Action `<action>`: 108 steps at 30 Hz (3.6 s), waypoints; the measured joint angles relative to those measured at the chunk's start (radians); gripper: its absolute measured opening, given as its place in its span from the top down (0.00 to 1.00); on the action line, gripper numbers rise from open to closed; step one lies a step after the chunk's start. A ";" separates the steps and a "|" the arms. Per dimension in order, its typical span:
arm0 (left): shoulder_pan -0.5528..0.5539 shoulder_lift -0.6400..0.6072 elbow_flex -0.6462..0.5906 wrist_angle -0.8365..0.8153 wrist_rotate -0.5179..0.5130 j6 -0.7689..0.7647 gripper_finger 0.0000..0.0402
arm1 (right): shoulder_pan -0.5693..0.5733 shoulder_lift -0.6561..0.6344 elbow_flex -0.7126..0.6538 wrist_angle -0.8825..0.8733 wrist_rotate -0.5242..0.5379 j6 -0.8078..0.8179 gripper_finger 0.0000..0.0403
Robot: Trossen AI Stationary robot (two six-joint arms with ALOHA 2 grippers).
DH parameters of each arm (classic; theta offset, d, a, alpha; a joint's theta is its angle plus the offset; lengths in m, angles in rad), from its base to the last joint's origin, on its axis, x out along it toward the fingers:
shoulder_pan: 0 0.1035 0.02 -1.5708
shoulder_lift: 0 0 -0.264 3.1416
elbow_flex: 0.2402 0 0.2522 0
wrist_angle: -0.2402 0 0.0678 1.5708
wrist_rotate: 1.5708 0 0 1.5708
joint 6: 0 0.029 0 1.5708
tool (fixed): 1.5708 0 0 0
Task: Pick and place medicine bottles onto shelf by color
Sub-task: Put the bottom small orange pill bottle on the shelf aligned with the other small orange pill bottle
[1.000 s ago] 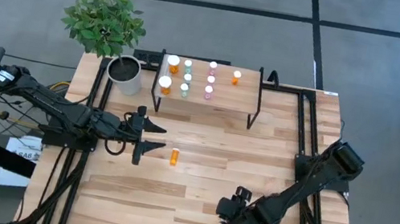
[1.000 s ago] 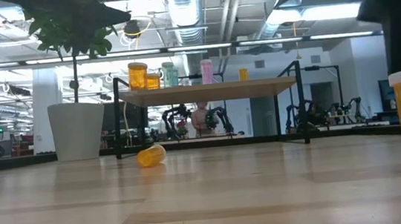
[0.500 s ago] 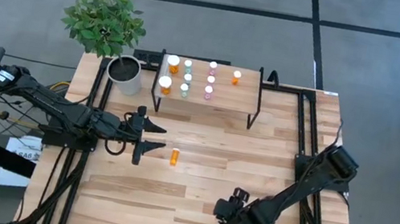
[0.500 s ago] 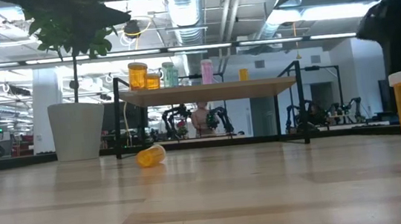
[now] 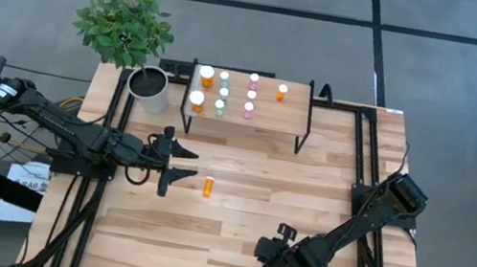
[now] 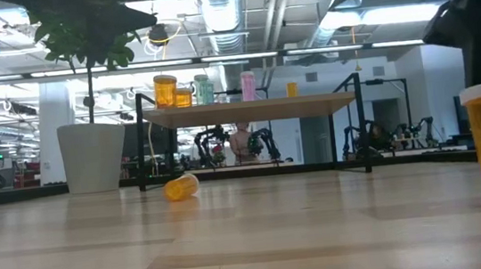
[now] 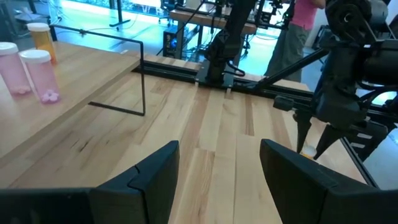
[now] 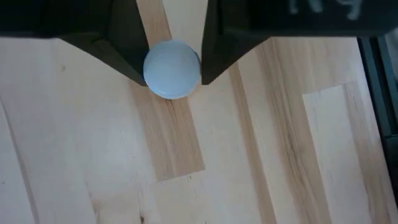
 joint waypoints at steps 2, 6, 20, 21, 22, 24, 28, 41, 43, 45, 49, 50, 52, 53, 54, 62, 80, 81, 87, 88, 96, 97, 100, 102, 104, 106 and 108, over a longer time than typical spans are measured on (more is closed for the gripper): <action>0.000 0.000 0.000 0.000 0.000 0.000 0.47 | 0.000 0.000 0.000 0.000 0.000 0.000 0.67; 0.000 0.000 0.000 0.000 0.000 0.000 0.47 | -0.001 -0.001 0.000 0.005 -0.001 -0.001 0.70; 0.000 0.000 0.000 0.001 0.000 0.000 0.47 | -0.172 -0.027 0.283 -0.297 0.082 -0.317 0.66; 0.000 0.000 0.000 0.001 0.000 0.000 0.47 | -0.196 -0.030 0.314 -0.322 0.089 -0.341 0.67; 0.000 0.000 0.000 0.001 0.000 0.000 0.47 | -0.220 -0.035 0.345 -0.348 0.090 -0.365 0.67; 0.000 0.000 0.000 0.001 0.000 0.002 0.47 | -0.264 -0.052 0.396 -0.396 0.101 -0.411 0.68; 0.000 0.000 0.000 -0.002 0.000 0.003 0.47 | -0.357 -0.112 0.469 -0.461 0.109 -0.496 0.66; 0.000 0.000 0.000 0.004 0.000 0.006 0.47 | -0.851 -0.281 0.473 -0.460 0.082 -0.648 0.65; 0.000 0.000 0.000 0.001 0.000 0.007 0.47 | -0.923 -0.275 0.471 -0.466 0.049 -0.664 0.65; 0.000 0.000 0.000 0.001 0.000 0.007 0.47 | -0.975 -0.258 0.469 -0.450 0.025 -0.678 0.65; 0.000 0.000 0.000 0.001 0.000 0.022 0.47 | -1.050 -0.224 0.464 -0.463 -0.008 -0.701 0.64; 0.000 0.000 0.000 -0.003 0.000 0.022 0.47 | -1.060 -0.216 0.466 -0.455 -0.012 -0.705 0.64; 0.000 0.000 0.000 -0.003 0.000 0.022 0.47 | -1.088 -0.199 0.466 -0.454 -0.025 -0.718 0.64; 0.000 0.000 0.000 -0.004 0.000 0.022 0.47 | -1.098 -0.190 0.466 -0.450 -0.028 -0.723 0.64; 0.000 0.000 0.000 -0.006 0.000 0.022 0.47 | -1.105 -0.181 0.466 -0.442 -0.030 -0.723 0.65; 0.000 0.000 0.000 -0.014 0.002 0.022 0.47 | -1.122 -0.171 0.444 -0.446 -0.064 -0.734 0.64; 0.002 0.000 0.000 0.018 -0.004 0.023 0.47 | -1.127 -0.367 0.142 -0.170 -0.080 -0.707 0.62; 0.002 0.000 0.000 0.017 -0.009 0.025 0.47 | -1.127 -0.355 0.142 -0.159 -0.080 -0.714 0.62; 0.002 0.000 0.000 0.004 -0.011 0.029 0.47 | -1.141 -0.292 0.143 -0.141 -0.080 -0.729 0.63; 0.002 0.000 0.000 0.004 -0.011 0.029 0.47 | -1.144 -0.284 0.145 -0.134 -0.080 -0.731 0.63; 0.002 0.000 0.000 0.004 -0.012 0.029 0.47 | -1.167 -0.260 0.142 -0.104 -0.080 -0.734 0.63; 0.002 0.000 0.000 0.004 -0.012 0.029 0.47 | -1.167 -0.260 0.142 -0.104 -0.079 -0.734 0.63; 0.002 0.000 0.000 0.004 -0.012 0.029 0.47 | -1.174 -0.260 0.142 -0.108 -0.079 -0.734 0.64; 0.002 0.000 0.000 0.005 -0.012 0.029 0.47 | -1.174 -0.260 0.142 -0.104 -0.079 -0.734 0.64; 0.002 0.000 0.000 0.005 -0.017 0.029 0.47 | -1.173 -0.260 0.142 -0.092 -0.079 -0.734 0.64; 0.002 0.000 0.000 0.005 -0.018 0.029 0.47 | -1.173 -0.260 0.142 -0.066 -0.079 -0.734 0.64; 0.002 0.000 0.000 0.005 -0.018 0.029 0.47 | -1.173 -0.260 0.142 -0.045 -0.080 -0.734 0.64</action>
